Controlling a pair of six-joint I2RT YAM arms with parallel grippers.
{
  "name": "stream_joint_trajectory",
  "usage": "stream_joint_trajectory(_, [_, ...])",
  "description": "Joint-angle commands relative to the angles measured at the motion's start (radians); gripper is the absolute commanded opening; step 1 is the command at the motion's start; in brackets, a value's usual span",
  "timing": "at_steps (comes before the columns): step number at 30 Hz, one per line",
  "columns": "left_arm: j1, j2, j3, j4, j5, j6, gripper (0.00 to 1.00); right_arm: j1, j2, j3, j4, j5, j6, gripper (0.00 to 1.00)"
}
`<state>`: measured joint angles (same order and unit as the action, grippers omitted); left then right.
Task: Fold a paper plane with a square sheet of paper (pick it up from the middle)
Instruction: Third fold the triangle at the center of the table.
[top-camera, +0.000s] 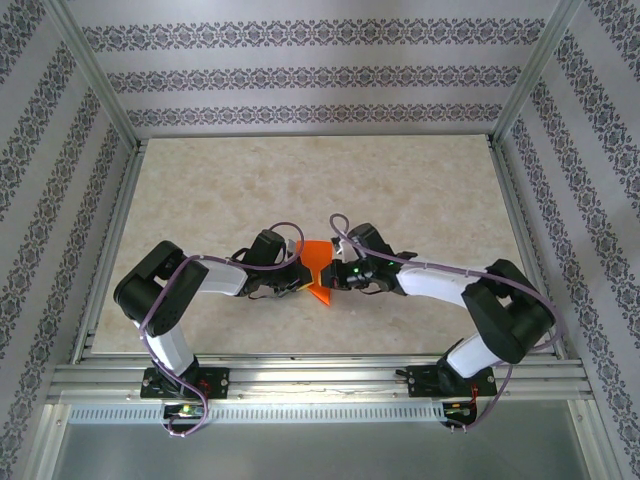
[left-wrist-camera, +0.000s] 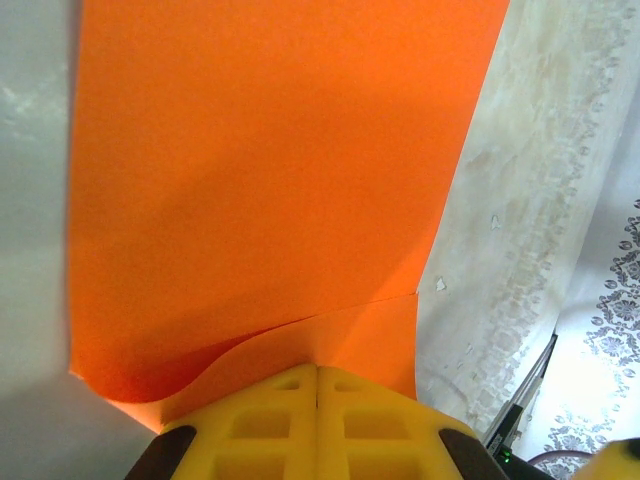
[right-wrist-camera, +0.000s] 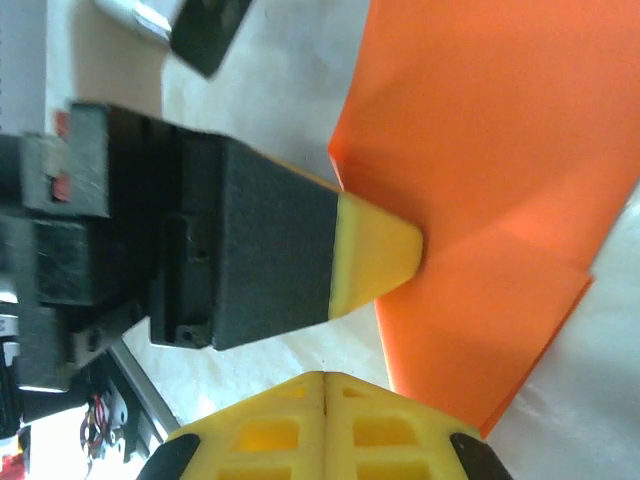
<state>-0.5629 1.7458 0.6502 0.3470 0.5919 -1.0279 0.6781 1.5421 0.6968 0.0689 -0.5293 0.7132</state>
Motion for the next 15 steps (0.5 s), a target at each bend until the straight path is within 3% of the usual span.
stream_joint_trajectory(1, [-0.011, 0.011, -0.024, -0.065, -0.03, 0.027, 0.0, 0.011, 0.046, 0.037, -0.018, -0.047, 0.027, 0.02])
stream_joint_trajectory(15, [-0.011, 0.017, -0.011, -0.078, -0.02, 0.038, 0.0, 0.053, 0.166, 0.105, -0.061, -0.023, 0.006, 0.01])
